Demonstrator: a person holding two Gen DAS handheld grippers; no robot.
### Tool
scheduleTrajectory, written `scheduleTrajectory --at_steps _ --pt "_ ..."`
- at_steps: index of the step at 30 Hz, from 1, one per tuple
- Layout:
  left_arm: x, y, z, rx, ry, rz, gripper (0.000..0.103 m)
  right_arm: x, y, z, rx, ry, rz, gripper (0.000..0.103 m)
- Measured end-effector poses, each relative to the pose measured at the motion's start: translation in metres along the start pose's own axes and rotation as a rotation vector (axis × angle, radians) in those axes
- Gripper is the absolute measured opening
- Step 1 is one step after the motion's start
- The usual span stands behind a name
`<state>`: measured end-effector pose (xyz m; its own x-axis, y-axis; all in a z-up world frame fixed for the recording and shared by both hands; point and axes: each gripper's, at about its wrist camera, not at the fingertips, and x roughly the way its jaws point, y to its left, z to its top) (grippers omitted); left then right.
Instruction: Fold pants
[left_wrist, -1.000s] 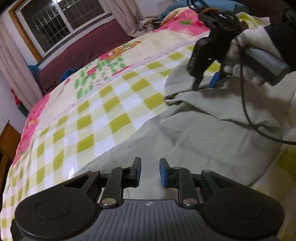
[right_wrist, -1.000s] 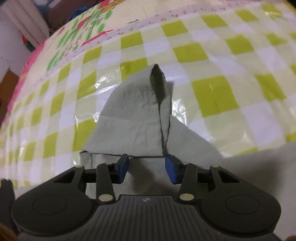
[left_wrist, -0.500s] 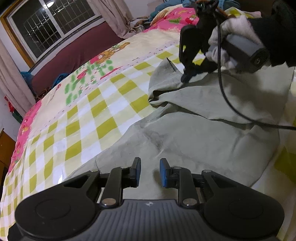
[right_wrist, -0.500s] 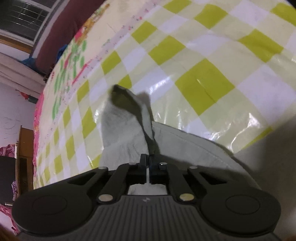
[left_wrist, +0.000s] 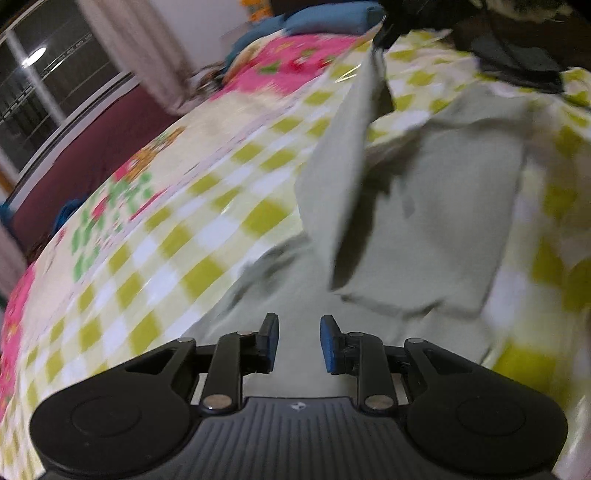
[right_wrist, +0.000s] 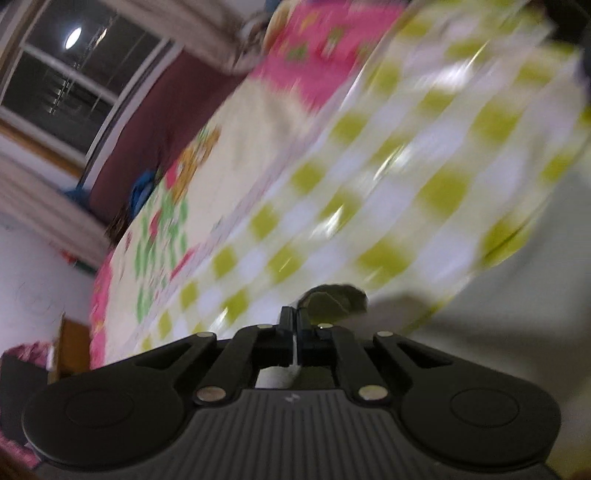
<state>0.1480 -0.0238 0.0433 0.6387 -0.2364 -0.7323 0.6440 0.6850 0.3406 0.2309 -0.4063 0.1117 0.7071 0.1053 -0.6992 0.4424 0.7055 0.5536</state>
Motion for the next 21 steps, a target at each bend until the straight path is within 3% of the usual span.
scheduleTrajectory --at_steps 6,13,17,21 --pt "0.01 -0.053 0.045 0.1 -0.057 -0.121 0.043 -0.067 -0.065 0.028 -0.026 -0.084 -0.147 0.002" --pt "0.023 -0.106 0.081 0.215 -0.057 -0.224 0.044 -0.056 -0.156 0.03 0.038 -0.023 -0.312 0.002" --pt "0.028 -0.121 0.092 0.259 -0.033 -0.246 0.044 -0.051 -0.179 0.028 0.052 0.028 -0.349 0.002" --pt "0.033 -0.125 0.098 0.263 -0.013 -0.262 0.047 -0.065 -0.181 0.034 0.033 0.0 -0.312 0.002"
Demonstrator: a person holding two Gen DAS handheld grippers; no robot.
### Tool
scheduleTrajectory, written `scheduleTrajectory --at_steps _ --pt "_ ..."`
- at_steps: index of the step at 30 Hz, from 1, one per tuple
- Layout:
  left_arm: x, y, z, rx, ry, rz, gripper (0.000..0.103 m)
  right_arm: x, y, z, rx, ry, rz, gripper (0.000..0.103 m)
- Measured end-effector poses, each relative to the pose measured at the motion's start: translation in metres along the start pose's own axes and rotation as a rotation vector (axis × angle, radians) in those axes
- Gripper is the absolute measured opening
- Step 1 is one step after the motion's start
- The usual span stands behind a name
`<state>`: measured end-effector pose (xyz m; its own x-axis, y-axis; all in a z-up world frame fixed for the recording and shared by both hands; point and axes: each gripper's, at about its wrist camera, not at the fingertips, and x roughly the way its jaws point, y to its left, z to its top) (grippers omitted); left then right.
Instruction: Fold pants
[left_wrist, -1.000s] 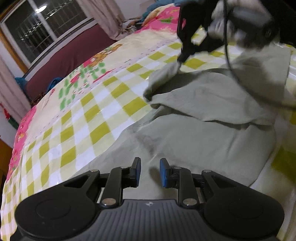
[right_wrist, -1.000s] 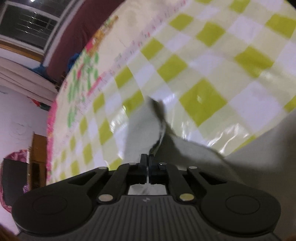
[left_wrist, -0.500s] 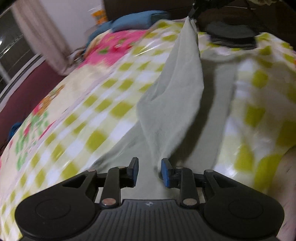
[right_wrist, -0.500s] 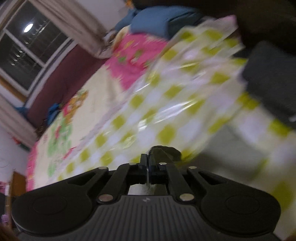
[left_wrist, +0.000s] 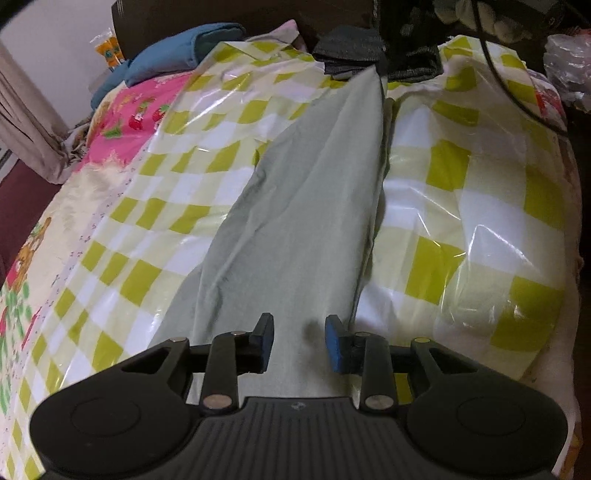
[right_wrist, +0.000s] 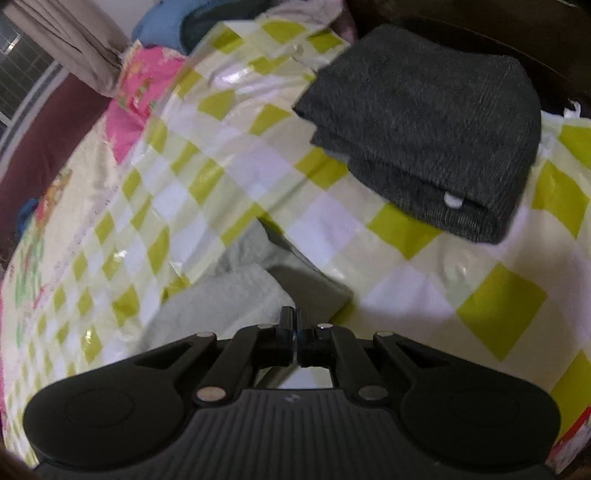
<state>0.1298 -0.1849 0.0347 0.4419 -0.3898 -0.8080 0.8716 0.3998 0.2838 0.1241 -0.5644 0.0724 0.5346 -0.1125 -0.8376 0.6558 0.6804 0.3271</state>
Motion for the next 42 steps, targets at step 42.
scheduleTrajectory --at_steps 42 --pt "0.027 0.003 0.019 -0.042 0.083 0.073 0.051 0.098 0.042 0.023 -0.492 0.125 -0.01 0.033"
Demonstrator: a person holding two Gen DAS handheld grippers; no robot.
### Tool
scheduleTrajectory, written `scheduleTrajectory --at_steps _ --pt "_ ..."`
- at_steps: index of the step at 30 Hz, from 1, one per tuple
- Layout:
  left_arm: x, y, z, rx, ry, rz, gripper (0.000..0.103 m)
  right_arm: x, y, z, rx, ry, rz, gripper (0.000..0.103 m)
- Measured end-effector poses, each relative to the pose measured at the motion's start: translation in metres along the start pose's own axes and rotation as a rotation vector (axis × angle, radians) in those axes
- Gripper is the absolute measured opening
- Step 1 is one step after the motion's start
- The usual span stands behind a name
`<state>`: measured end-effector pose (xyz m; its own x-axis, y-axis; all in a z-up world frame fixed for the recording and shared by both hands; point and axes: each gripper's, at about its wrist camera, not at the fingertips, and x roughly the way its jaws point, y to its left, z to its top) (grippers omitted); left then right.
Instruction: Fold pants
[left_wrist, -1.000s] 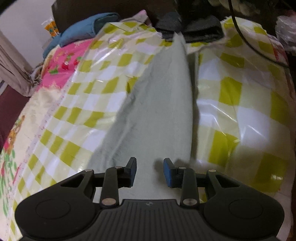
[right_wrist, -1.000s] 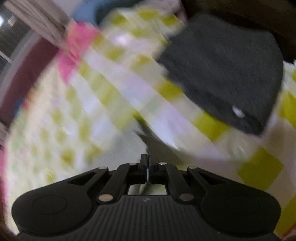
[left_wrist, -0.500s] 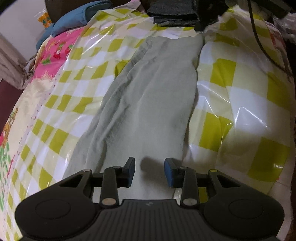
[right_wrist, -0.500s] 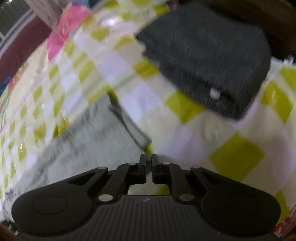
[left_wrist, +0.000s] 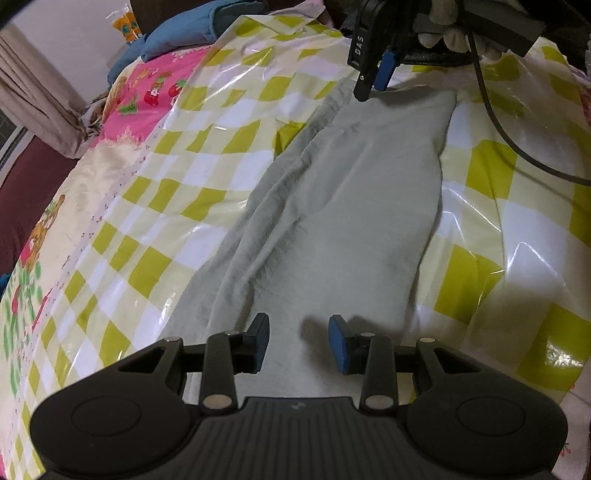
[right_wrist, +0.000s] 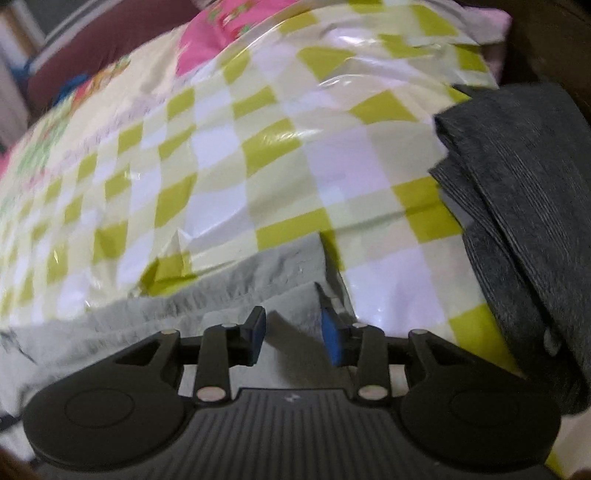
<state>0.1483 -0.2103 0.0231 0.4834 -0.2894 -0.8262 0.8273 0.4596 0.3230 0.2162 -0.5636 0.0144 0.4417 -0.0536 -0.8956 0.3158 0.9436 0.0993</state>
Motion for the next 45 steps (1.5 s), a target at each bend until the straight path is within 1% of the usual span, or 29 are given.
scheduleTrajectory --at_steps 1,2,3,7,13,15,18,20,22,24,25,26,27,28,29,30,31,32,33,35,37,38,40,41,43,45 --pt "0.001 0.0 0.001 0.001 0.002 0.001 0.051 0.002 -0.001 0.001 0.002 0.013 0.003 0.019" --pt "0.002 -0.001 0.001 0.002 0.004 0.002 0.051 0.002 -0.002 0.002 0.011 0.021 0.018 0.003" --pt "0.002 0.0 0.001 0.001 0.001 0.003 0.051 0.001 -0.001 0.003 0.019 0.022 0.036 0.004" --pt "0.005 0.006 0.003 -0.013 -0.004 0.014 0.051 -0.014 0.002 0.008 0.011 -0.027 0.066 0.003" --pt "0.006 0.017 0.005 -0.03 -0.018 0.042 0.051 -0.029 0.001 0.025 0.055 -0.122 0.075 0.003" --pt "0.008 0.019 0.005 -0.041 -0.017 0.041 0.051 -0.029 0.002 0.029 0.061 -0.138 0.073 0.003" --pt "0.016 0.016 0.002 -0.042 -0.002 0.06 0.051 -0.007 0.005 0.026 0.037 -0.127 0.02 0.003" --pt "0.015 0.013 -0.003 -0.036 0.007 0.072 0.051 0.007 0.004 0.025 0.058 -0.109 0.0 0.003" --pt "0.011 0.013 -0.011 -0.05 0.017 0.067 0.051 0.01 0.004 0.024 0.055 -0.115 -0.019 0.003" --pt "0.006 0.013 -0.021 -0.068 0.042 0.066 0.051 0.016 0.006 0.023 0.014 -0.084 -0.062 0.003" --pt "0.004 0.014 -0.024 -0.071 0.05 0.072 0.051 0.016 0.006 0.023 0.007 -0.07 -0.09 0.005" --pt "0.001 0.016 -0.029 -0.077 0.056 0.083 0.051 0.012 0.005 0.023 0.009 -0.066 -0.102 0.009" --pt "-0.003 0.019 -0.033 -0.09 0.059 0.096 0.051 0.006 0.005 0.024 0.013 -0.072 -0.117 0.01" --pt "-0.007 0.023 -0.037 -0.104 0.06 0.107 0.052 -0.005 0.007 0.024 0.009 -0.095 -0.145 0.01" --pt "-0.011 0.029 -0.041 -0.125 0.061 0.121 0.052 -0.015 0.012 0.024 -0.01 -0.12 -0.169 0.013" --pt "-0.014 0.034 -0.046 -0.14 0.064 0.135 0.054 -0.027 0.021 0.024 -0.044 -0.147 -0.177 0.013" --pt "-0.016 0.039 -0.051 -0.156 0.067 0.152 0.056 -0.039 0.034 0.024 -0.077 -0.169 -0.128 0.013" --pt "-0.017 0.045 -0.056 -0.173 0.07 0.168 0.057 -0.048 0.048 0.024 -0.099 -0.174 -0.042 0.013" --pt "-0.017 0.05 -0.062 -0.187 0.075 0.177 0.057 -0.052 0.066 0.025 -0.125 -0.156 0.074 0.013" --pt "-0.015 0.058 -0.075 -0.21 0.082 0.186 0.057 -0.041 0.107 0.026 -0.186 -0.058 0.282 0.016" --pt "-0.014 0.061 -0.086 -0.222 0.082 0.18 0.057 -0.016 0.158 0.021 -0.244 0.047 0.474 0.017" --pt "-0.013 0.062 -0.093 -0.228 0.079 0.17 0.057 -0.003 0.182 0.017 -0.28 0.092 0.526 0.016" --pt "-0.015 0.062 -0.102 -0.227 0.067 0.164 0.057 0.023 0.23 0.009 -0.379 0.176 0.601 0.018" --pt "-0.015 0.062 -0.107 -0.221 0.061 0.166 0.057 0.037 0.251 0.003 -0.432 0.224 0.621 0.022" --pt "-0.019 0.063 -0.116 -0.221 0.039 0.164 0.057 0.059 0.285 -0.007 -0.516 0.314 0.616 0.026" --pt "-0.019 0.067 -0.122 -0.24 0.025 0.151 0.057 0.072 0.304 -0.015 -0.584 0.372 0.584 0.026"
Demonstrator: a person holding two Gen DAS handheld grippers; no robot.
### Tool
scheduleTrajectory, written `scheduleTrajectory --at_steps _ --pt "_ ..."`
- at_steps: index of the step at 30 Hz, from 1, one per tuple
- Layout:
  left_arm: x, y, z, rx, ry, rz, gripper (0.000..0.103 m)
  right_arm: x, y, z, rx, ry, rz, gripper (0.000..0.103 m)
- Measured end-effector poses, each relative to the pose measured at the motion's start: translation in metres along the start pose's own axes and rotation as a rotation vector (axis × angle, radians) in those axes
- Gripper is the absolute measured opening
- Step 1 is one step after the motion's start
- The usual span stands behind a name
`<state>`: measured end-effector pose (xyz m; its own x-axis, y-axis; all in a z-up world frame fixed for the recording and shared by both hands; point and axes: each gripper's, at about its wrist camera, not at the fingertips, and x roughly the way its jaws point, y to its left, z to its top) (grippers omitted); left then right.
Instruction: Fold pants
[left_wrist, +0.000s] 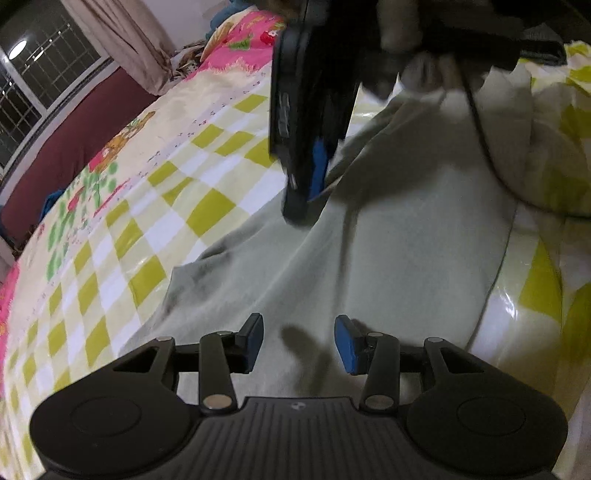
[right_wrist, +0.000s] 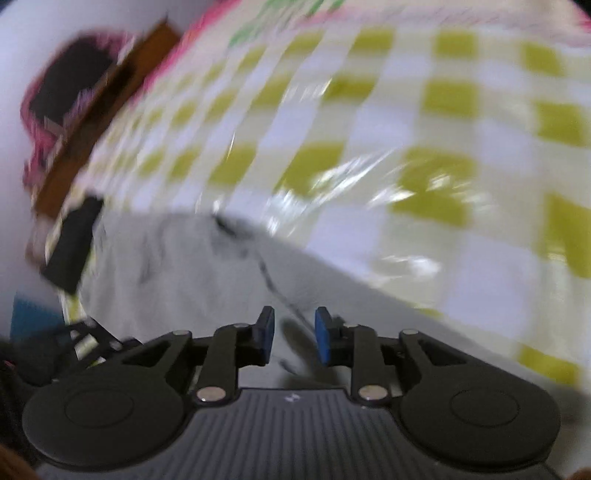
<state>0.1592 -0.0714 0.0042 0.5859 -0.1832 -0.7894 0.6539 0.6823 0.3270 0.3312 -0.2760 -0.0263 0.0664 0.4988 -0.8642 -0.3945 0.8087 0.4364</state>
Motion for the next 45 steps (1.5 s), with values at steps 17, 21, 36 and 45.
scheduleTrajectory --at_steps 17,21,36,45 --pt "0.013 0.017 -0.013 -0.081 -0.014 0.055 0.058 -0.01 -0.004 0.039 0.014 -0.061 -0.177 0.009" --pt "0.005 0.015 -0.022 -0.068 0.002 0.058 0.058 -0.023 0.002 0.03 0.007 -0.135 -0.229 0.009" --pt "-0.063 0.051 -0.11 -0.176 0.113 0.158 0.077 0.012 0.122 -0.034 -0.082 -0.076 -0.121 0.014" --pt "-0.055 0.099 -0.156 -0.259 0.179 0.201 0.077 0.077 0.221 0.025 -0.256 -0.101 0.032 0.014"
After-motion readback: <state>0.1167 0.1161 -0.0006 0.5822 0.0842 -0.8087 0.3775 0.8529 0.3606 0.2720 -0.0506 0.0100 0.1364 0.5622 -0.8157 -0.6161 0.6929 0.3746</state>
